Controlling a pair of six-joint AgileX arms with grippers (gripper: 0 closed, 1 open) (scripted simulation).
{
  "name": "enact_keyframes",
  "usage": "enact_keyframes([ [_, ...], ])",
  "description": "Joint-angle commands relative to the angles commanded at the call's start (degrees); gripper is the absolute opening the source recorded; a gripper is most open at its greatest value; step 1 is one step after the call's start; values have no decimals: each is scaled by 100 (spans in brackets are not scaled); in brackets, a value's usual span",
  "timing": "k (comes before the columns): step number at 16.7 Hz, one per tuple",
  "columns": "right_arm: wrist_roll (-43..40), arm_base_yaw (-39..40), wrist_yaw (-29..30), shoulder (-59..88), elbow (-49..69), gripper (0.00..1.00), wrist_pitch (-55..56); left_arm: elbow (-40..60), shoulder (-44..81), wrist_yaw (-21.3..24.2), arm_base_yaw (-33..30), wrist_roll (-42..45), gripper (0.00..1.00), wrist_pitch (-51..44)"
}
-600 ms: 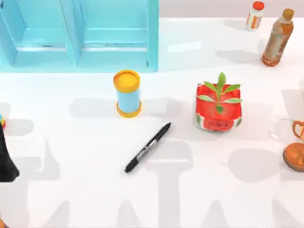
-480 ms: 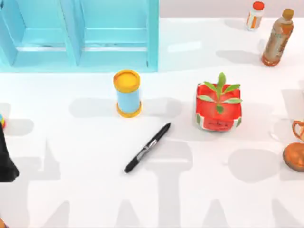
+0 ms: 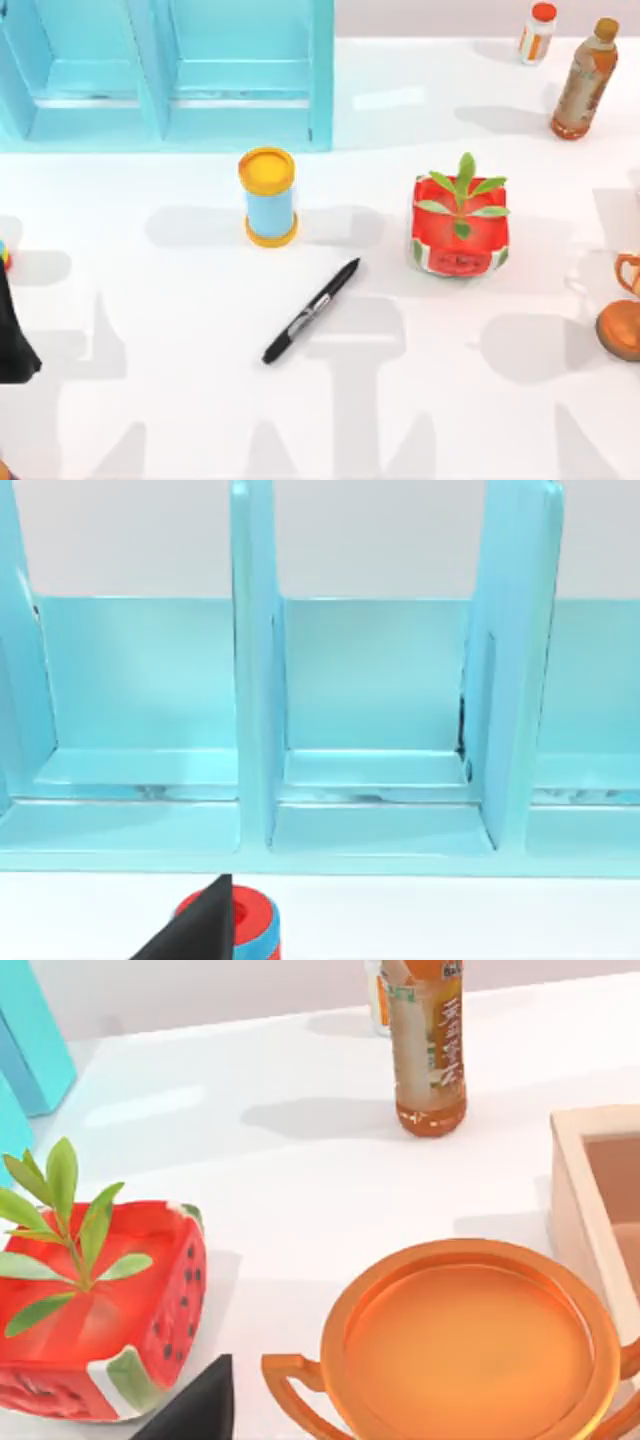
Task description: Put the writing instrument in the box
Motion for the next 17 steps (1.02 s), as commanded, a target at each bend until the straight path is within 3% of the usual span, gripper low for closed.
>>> enact_keyframes([
  [6,1729,952,-8,2876,2379,100,-1598,0,0,0,0,0,100,0],
  [17,5484,2822,-67,8533,7833,100,-4456,0,0,0,0,0,100,0],
])
